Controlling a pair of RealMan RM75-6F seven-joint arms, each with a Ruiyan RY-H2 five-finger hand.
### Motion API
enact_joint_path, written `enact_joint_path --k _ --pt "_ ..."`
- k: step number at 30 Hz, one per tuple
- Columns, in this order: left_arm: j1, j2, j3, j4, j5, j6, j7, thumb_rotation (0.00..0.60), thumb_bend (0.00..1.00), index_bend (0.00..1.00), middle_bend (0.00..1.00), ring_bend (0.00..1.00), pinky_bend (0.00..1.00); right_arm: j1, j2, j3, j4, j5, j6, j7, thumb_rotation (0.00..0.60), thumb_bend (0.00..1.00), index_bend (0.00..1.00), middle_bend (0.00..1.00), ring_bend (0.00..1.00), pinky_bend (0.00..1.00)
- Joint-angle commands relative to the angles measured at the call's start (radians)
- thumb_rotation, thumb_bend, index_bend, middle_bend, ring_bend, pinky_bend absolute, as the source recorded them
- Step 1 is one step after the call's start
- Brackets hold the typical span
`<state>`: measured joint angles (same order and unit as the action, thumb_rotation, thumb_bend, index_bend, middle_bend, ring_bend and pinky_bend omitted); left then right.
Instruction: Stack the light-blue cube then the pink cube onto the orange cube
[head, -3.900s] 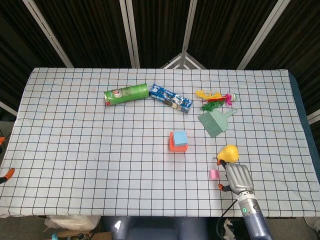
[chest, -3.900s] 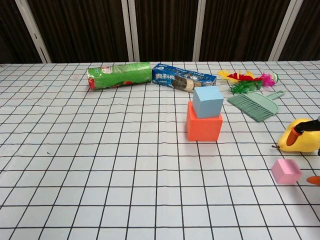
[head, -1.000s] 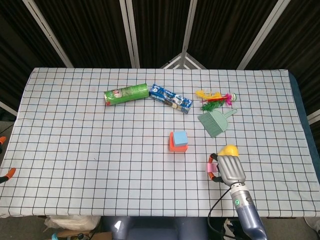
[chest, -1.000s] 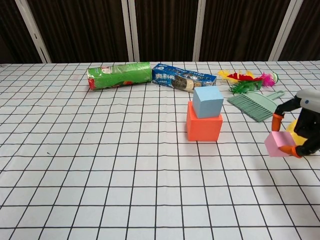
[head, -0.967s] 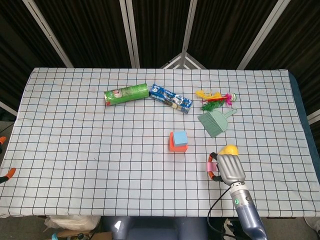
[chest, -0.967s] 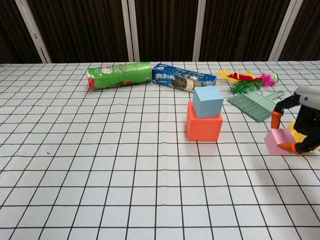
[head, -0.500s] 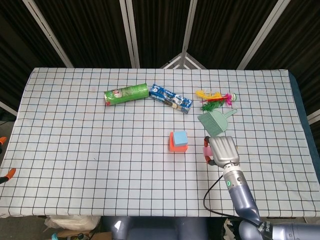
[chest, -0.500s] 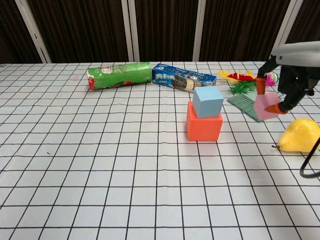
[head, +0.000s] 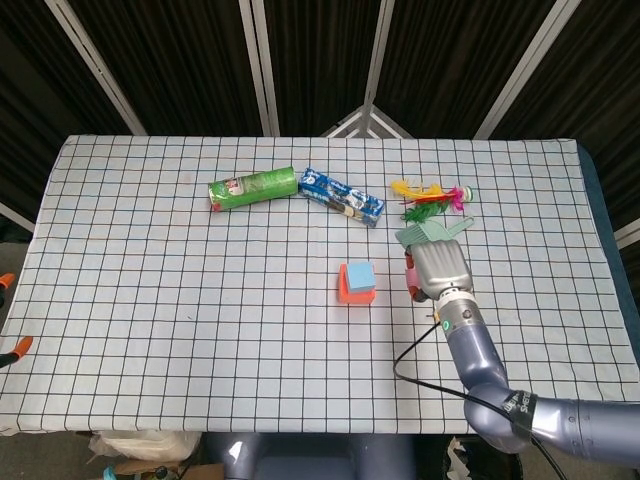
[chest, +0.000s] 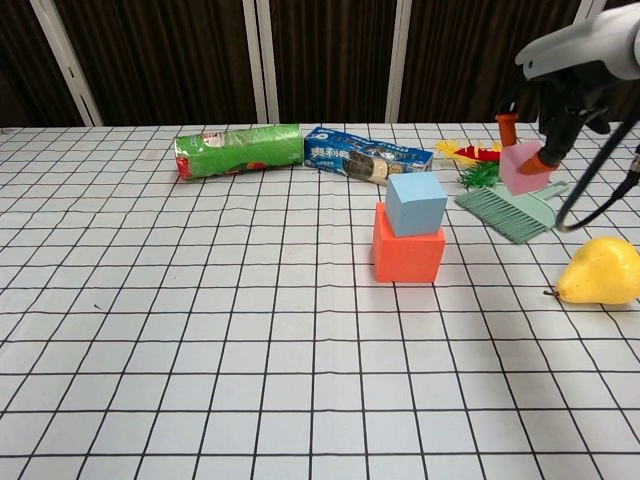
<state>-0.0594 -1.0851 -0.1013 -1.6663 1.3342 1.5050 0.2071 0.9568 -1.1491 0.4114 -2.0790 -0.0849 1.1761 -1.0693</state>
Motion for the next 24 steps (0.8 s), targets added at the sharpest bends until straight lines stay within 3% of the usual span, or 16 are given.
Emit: enact_joint_path --k 1,16,20,24 --pt "0.001 0.0 -0.004 0.004 0.0 0.005 -0.007 0.6 0.24 0.13 0.05 0.02 0.18 0.032 0.027 0.008 0.011 0.043 -0.007 -0.01 0.6 0.48 0.57 0.97 0.91 0.67" --pt "0.006 -0.004 -0.012 0.019 0.003 0.026 -0.017 0.6 0.24 0.13 0.0 0.0 0.18 0.133 0.043 0.001 -0.015 0.154 -0.029 0.015 0.6 0.48 0.57 0.97 0.91 0.67" --pt "0.004 -0.007 -0.015 0.027 0.007 0.029 -0.022 0.6 0.24 0.07 0.0 0.0 0.18 0.171 0.019 0.003 -0.001 0.188 -0.03 0.02 0.6 0.48 0.57 0.97 0.91 0.67" --pt "0.005 -0.007 -0.02 0.028 -0.011 0.022 -0.032 0.6 0.24 0.02 0.0 0.0 0.09 0.203 -0.006 -0.001 0.018 0.209 -0.03 0.028 0.6 0.48 0.57 0.97 0.91 0.67"
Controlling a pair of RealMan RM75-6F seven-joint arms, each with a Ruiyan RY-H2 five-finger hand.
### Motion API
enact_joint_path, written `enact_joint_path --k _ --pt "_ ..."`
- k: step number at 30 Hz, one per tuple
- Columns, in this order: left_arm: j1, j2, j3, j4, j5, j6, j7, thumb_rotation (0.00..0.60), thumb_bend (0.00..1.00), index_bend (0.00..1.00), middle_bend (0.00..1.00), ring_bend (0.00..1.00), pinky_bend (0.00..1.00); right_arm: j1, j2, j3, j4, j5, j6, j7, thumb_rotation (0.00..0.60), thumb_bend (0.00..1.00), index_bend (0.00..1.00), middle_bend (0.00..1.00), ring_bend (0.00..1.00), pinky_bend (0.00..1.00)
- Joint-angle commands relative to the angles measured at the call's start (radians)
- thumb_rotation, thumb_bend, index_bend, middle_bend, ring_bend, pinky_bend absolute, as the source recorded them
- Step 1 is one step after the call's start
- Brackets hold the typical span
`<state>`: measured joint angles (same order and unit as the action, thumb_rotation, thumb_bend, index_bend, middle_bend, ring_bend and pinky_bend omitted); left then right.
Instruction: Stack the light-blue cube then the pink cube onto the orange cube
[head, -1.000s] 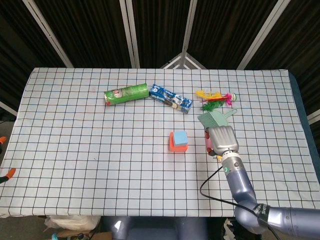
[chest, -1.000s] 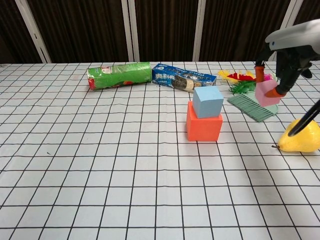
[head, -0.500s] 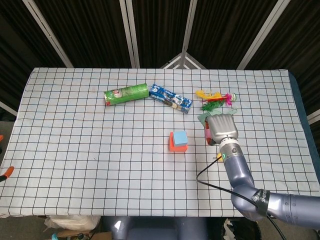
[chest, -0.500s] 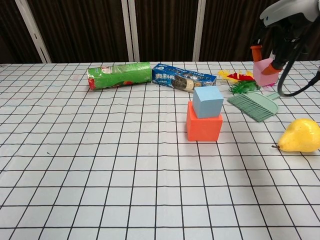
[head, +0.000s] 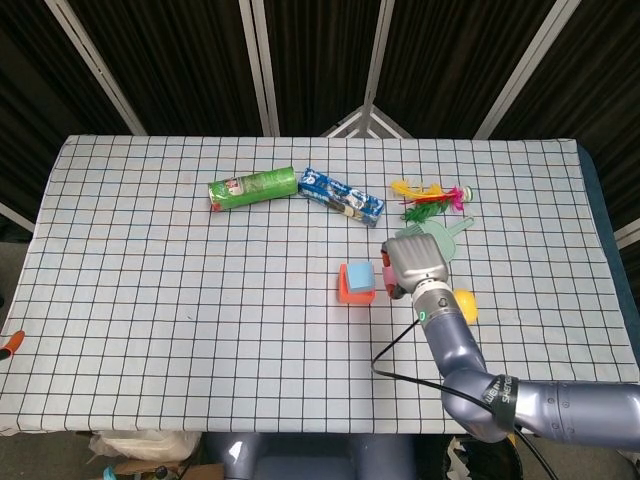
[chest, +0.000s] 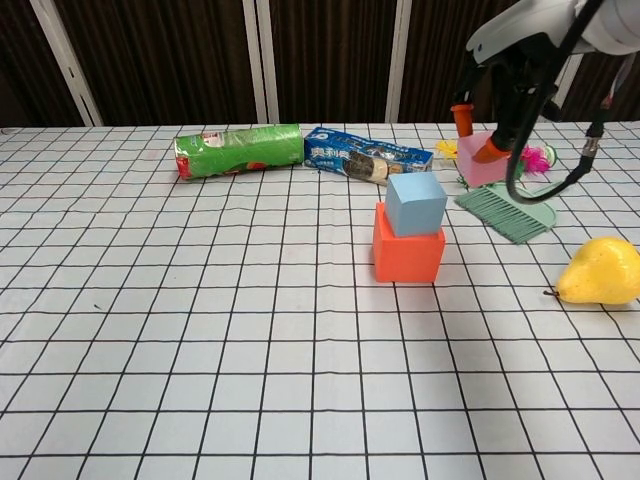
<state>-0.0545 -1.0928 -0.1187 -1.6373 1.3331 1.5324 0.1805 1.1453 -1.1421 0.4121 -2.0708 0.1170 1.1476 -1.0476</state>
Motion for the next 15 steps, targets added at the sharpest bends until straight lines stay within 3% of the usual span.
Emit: enact_joint_path --k 1,15 --pt "0.0 0.002 -0.004 -0.002 -0.015 -0.01 -0.007 0.6 0.24 0.02 0.0 0.0 0.09 0.022 -0.019 -0.001 0.013 0.009 -0.004 0.013 0.6 0.48 0.57 0.97 0.91 0.67" --pt "-0.011 0.005 0.0 -0.012 -0.027 -0.036 0.017 0.6 0.24 0.02 0.0 0.0 0.07 0.098 -0.07 0.003 0.051 0.037 0.0 0.063 0.6 0.48 0.57 0.97 0.91 0.67"
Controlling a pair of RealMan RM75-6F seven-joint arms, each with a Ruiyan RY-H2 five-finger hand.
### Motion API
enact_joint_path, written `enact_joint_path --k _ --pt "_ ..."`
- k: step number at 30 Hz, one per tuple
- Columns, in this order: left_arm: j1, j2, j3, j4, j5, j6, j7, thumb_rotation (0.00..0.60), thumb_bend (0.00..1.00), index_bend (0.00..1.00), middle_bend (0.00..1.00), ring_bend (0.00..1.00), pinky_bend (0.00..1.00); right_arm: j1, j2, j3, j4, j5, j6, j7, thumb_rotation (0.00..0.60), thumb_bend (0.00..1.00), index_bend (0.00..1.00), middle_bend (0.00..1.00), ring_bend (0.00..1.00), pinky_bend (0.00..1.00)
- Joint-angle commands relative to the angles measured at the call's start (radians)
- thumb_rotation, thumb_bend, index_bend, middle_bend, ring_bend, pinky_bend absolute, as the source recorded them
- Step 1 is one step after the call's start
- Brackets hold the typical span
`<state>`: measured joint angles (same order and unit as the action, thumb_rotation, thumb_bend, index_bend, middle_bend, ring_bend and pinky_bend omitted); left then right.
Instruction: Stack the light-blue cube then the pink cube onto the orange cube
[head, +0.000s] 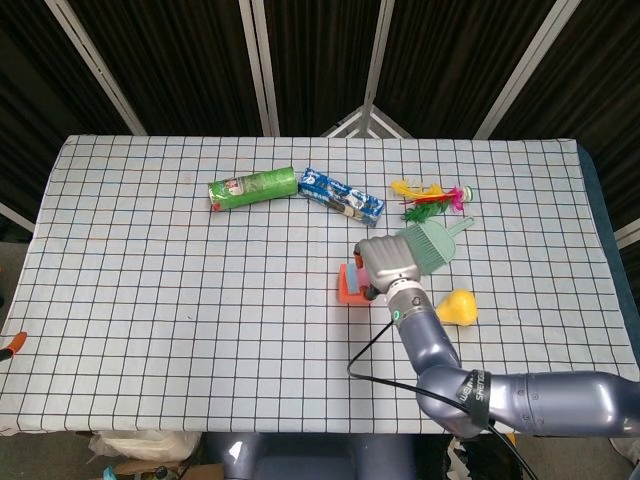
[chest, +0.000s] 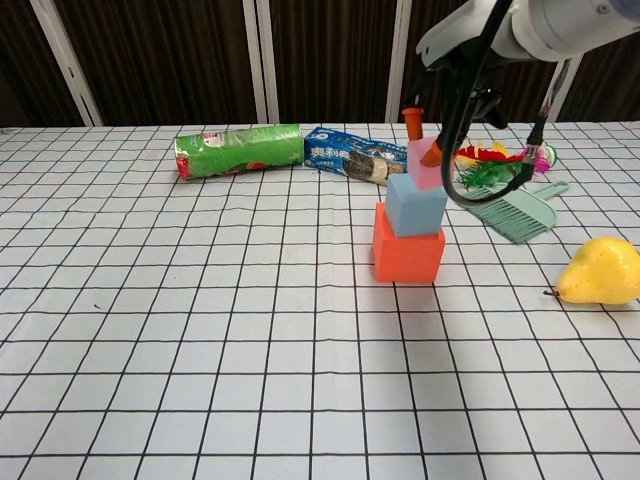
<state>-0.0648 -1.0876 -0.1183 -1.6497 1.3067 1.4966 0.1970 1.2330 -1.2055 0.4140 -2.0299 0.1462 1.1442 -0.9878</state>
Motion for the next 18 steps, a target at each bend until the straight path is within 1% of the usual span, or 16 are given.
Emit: enact_joint_path --k 1,6,18 --pt "-0.001 -0.001 0.0 0.0 -0.002 -0.001 0.001 0.6 0.24 0.02 0.0 0.0 0.07 0.018 -0.01 0.001 0.019 0.013 0.004 0.003 0.6 0.48 0.57 0.97 0.91 0.67" --pt "-0.002 -0.001 0.001 0.0 0.0 -0.004 0.003 0.6 0.24 0.03 0.0 0.0 0.06 0.042 -0.022 0.001 0.058 0.04 -0.008 0.004 0.6 0.48 0.57 0.97 0.91 0.67" --pt "-0.006 -0.005 0.001 0.0 -0.007 -0.009 0.014 0.6 0.24 0.03 0.0 0.0 0.06 0.045 -0.034 -0.031 0.117 0.049 -0.065 0.036 0.6 0.48 0.57 0.97 0.91 0.67"
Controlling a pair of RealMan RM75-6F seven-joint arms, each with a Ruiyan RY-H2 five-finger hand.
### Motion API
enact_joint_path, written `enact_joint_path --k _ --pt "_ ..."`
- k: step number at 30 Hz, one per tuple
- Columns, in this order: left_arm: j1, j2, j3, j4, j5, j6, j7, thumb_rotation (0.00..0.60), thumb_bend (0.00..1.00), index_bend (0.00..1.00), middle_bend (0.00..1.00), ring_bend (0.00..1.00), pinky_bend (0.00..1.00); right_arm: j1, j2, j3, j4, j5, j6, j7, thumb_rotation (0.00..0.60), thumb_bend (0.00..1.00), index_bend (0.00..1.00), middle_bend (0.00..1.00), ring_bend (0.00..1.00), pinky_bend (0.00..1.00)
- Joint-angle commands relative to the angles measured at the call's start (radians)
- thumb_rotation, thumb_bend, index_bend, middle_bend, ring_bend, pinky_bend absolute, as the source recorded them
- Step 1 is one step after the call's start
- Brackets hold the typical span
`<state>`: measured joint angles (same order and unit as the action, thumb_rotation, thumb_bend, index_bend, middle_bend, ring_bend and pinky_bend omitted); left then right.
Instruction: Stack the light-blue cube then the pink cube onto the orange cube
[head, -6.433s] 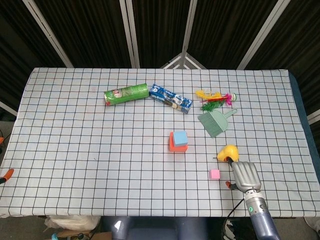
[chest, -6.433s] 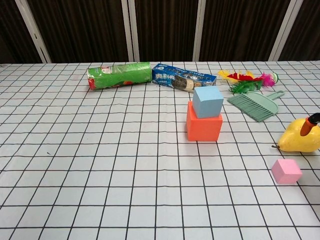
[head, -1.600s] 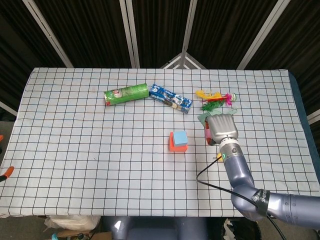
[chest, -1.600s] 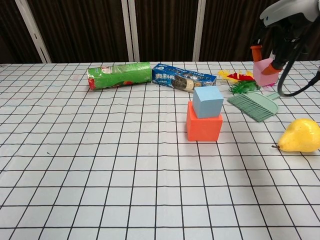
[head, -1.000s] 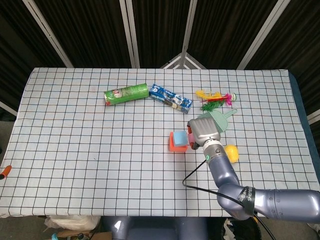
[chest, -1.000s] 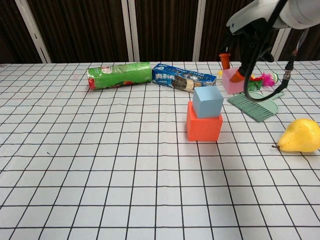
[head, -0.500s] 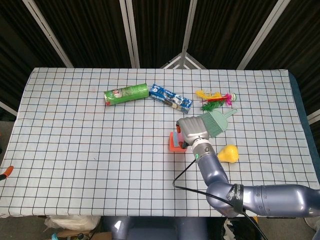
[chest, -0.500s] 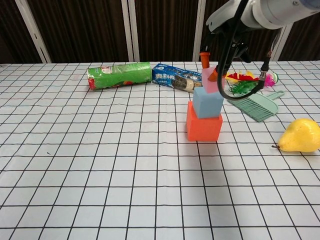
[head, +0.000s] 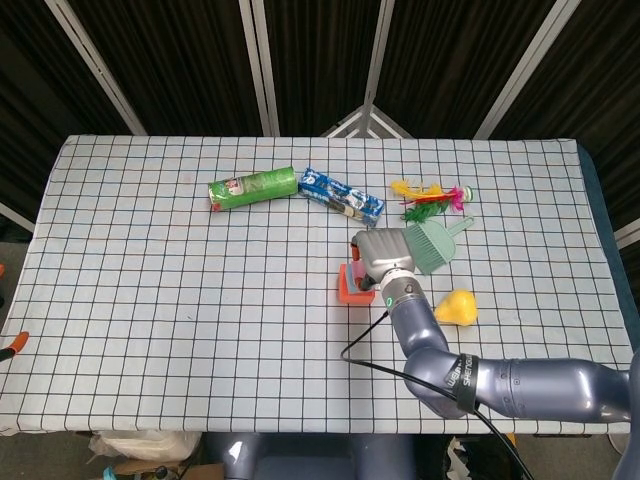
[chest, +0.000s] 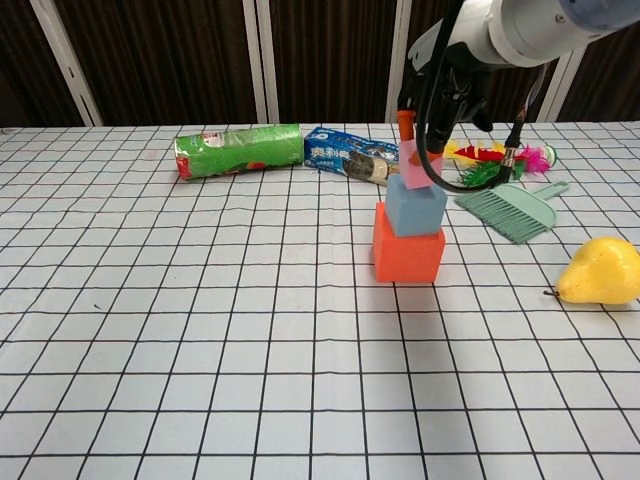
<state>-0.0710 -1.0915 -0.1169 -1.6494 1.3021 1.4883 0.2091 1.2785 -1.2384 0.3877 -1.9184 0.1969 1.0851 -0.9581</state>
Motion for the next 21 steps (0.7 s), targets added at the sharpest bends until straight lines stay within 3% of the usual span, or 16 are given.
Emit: enact_joint_path --k 1,21 --pt "0.0 -0.001 0.0 -0.001 -0.003 -0.001 0.003 0.6 0.24 0.03 0.0 0.0 0.06 0.0 -0.003 -0.007 0.008 -0.004 -0.013 0.012 0.6 0.48 0.57 0.97 0.91 0.67" --pt "0.0 0.0 -0.002 -0.003 -0.012 0.002 0.008 0.6 0.24 0.03 0.0 0.0 0.05 0.023 -0.007 -0.045 0.03 -0.015 -0.037 0.062 0.6 0.48 0.57 0.97 0.91 0.67"
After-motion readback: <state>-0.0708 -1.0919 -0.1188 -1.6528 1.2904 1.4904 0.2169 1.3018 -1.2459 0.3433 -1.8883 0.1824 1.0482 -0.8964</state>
